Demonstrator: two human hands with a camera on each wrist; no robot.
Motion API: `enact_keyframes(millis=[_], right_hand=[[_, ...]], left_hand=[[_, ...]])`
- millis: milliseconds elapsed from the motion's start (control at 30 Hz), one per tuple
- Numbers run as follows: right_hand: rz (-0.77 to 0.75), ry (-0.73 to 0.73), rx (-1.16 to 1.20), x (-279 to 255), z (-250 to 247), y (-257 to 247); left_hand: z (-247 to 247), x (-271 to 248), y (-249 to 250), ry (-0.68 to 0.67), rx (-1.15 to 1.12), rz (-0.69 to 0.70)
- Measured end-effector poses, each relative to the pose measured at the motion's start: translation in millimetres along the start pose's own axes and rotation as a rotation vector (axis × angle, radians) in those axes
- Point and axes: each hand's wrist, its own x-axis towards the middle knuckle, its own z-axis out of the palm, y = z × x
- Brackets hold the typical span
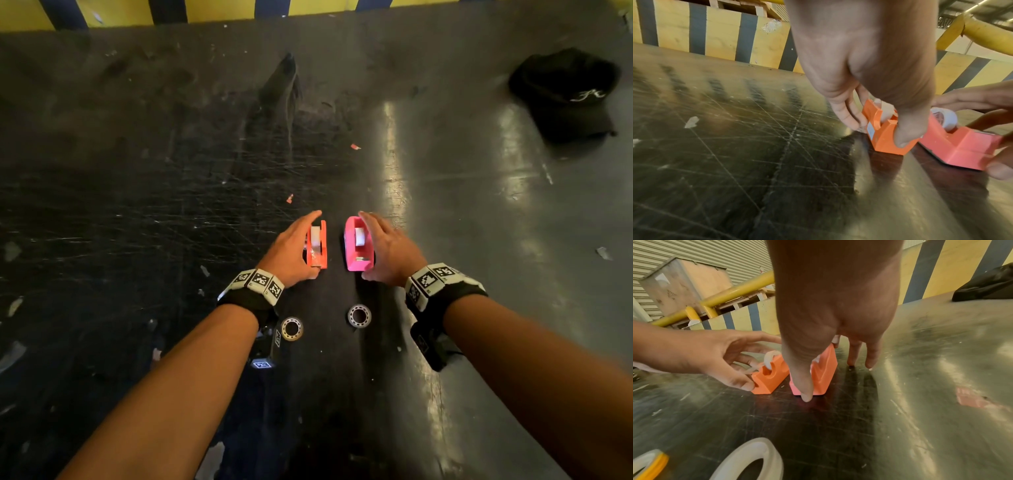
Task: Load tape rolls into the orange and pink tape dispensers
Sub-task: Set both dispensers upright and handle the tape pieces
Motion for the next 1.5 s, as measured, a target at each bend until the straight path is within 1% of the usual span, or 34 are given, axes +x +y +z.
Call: enact_keyframes(millis=[100, 233, 267, 333, 400, 433, 533, 633, 733, 833, 1000, 1167, 1300, 1500], right_hand=[[0.016, 0.043, 0.003, 2, 3, -1], [0.006, 0.087, 0.045, -4, 1, -2], [-0.012, 0.103, 0.074, -7, -1, -1], [-0.064, 0.124, 0.124, -16, -3, -1], [-0.114, 0.132, 0.127, -26, -5, -2], [-0.138, 0.138, 0.122, -30, -6, -4], [-0.187, 0.172, 0.122, -40, -10, -10], [-0.213, 0.204, 0.124, -46, -14, -14], [-0.227, 0.203, 0.113, -51, -16, -17], [-0.22, 0.194, 0.099, -53, -14, -17], [-0.146, 0.153, 0.069, -45, -9, -15], [-0.035, 0.115, 0.043, -20, -7, -9], [0.013, 0.084, 0.014, -4, -2, -9], [0.011, 0.099, 0.066, 2, 10, -6]], left_hand=[[3, 2, -3, 0.005, 0.028, 0.002], [2, -3, -7, -0.022, 0.027, 0.024], [0, -5, -5, 0.001, 0.003, 0.045], [-7, -11, 4, 0.103, -0.041, 0.12], [-16, -16, 17, 0.196, -0.035, 0.209], [-20, -17, 25, 0.208, -0.013, 0.247], [-25, -19, 46, 0.125, 0.101, 0.302], [-23, -20, 57, 0.062, 0.196, 0.291], [-20, -22, 59, 0.067, 0.215, 0.284], [-20, -25, 59, 0.079, 0.174, 0.309], [-25, -32, 61, 0.112, 0.107, 0.322], [-37, -42, 54, 0.113, -0.023, 0.26], [-41, -48, 41, 0.13, -0.038, 0.212], [-37, -52, 33, 0.13, -0.059, 0.191]])
